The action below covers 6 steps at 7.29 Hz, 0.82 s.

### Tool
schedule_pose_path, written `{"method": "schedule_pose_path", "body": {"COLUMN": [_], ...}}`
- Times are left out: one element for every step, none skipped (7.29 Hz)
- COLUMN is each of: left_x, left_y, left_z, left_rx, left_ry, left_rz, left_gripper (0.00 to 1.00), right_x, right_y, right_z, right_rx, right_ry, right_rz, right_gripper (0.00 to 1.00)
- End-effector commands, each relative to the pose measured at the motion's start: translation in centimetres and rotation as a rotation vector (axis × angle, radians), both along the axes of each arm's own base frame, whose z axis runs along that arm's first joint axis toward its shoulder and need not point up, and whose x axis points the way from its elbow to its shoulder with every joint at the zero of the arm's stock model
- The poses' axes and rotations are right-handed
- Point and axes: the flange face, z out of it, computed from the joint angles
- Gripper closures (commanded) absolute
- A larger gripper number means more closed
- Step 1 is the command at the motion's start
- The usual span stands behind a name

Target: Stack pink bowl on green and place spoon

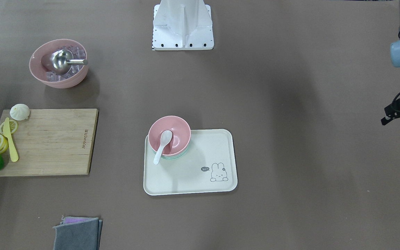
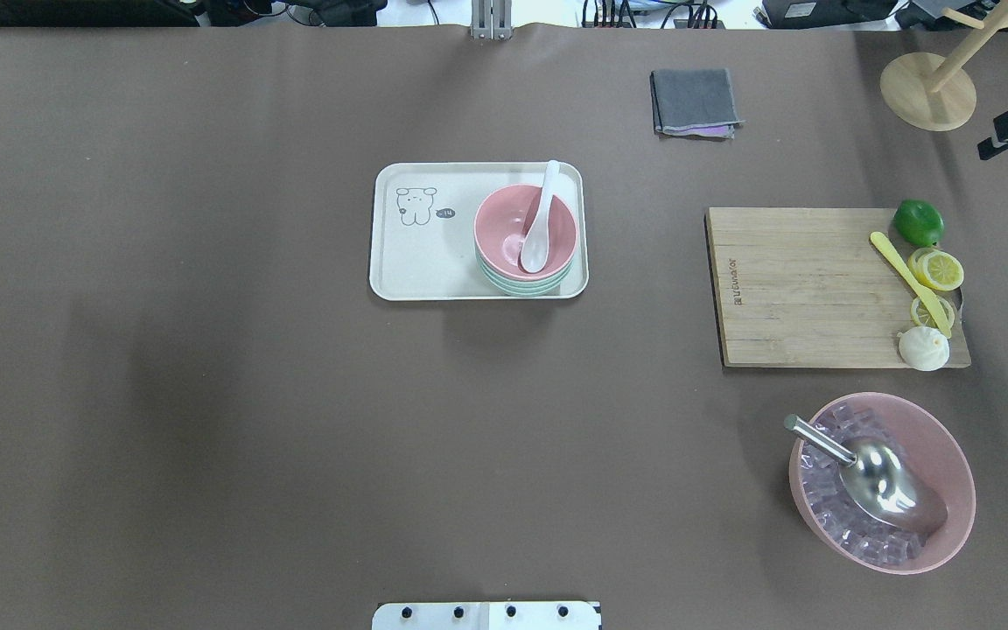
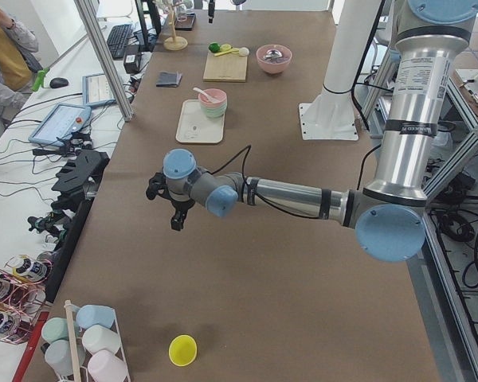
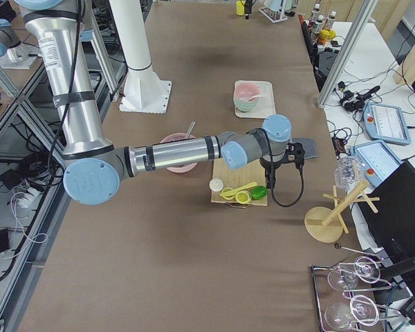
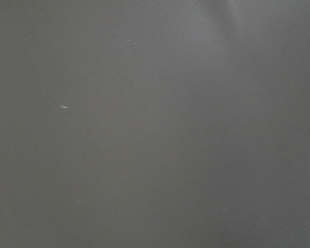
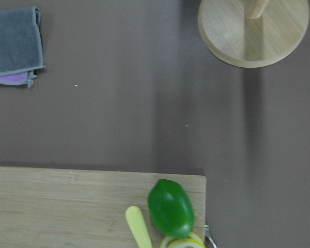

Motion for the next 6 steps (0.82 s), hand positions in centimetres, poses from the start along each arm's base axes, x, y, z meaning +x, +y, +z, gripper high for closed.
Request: {"method": "schedule_pose_path", "body": {"left_x": [-5.0, -6.0, -7.5, -9.0, -9.6, -9.6], "left_y": [3.2, 3.0, 3.1, 3.0, 1.9, 2.0], "left_z": [7.9, 8.2, 8.3, 8.7, 7.6, 7.7], "left_rx": [-0.091, -0.097, -0.084, -0.091, -0.15, -0.164], "left_ry": [-0.062, -0.058, -0.061, -0.078, -0.04, -0.039], "left_rz": [-0.037, -0.054, -0.065, -0.027, -0.018, -0.026], "left_gripper": [0.01, 0.01, 0.01, 0.01, 0.01, 0.01], "right_x": [4.0, 4.7, 5.6, 5.5, 5.4, 5.4], "right_y": [1.2, 1.3, 1.2, 0.7, 0.7, 0.7], "right_z": [3.5, 4.1, 5.3, 5.9, 5.6, 5.6], "right_rx": [0.045, 0.036, 0.041, 0.04, 0.046, 0.042], "right_ry": [0.051, 0.054, 0.058, 0.062, 0.063, 0.064], "right_rz": [-0.11, -0.102, -0.111, -0.122, -0.124, -0.119], "right_gripper": [0.0, 0.0, 0.0, 0.0, 0.0, 0.0]}}
